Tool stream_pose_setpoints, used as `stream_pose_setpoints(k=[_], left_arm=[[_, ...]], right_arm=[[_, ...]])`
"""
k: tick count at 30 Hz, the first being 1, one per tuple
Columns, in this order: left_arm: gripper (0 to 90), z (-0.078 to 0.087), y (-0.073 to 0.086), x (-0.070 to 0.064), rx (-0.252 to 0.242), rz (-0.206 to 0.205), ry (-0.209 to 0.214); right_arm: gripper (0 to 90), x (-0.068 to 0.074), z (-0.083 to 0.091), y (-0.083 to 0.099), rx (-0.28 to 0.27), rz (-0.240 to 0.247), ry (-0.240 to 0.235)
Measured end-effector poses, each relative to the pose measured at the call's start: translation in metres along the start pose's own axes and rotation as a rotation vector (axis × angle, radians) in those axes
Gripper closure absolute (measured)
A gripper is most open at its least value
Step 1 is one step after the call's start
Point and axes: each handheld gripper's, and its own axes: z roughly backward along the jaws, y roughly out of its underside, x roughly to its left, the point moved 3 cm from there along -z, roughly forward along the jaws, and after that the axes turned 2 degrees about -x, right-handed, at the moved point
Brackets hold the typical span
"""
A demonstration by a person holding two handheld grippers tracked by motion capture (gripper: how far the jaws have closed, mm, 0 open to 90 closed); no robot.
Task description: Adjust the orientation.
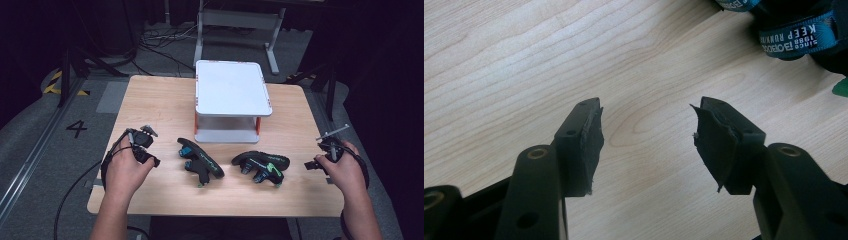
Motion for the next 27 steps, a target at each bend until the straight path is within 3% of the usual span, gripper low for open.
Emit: stream_pose_setpoints(k=[22,24,27], left_arm=[[46.5,0.0,-0.007,-0.007,0.003,-0.018,-0.008],[46.8,0.002,-0.008,-0.012,-0.01,-0.027,-0.008],[46.9,0.007,-0.013,-0.028,-0.037,-0.09,0.025]], right_arm=[[43.3,-0.003,0.0,0.004,-0.019,0.009,0.008],[42.9,-0.003,0.0,0.004,-0.017,0.012,0.009],[42.8,-0.002,0.0,0.003,-0.021,0.015,0.008]])
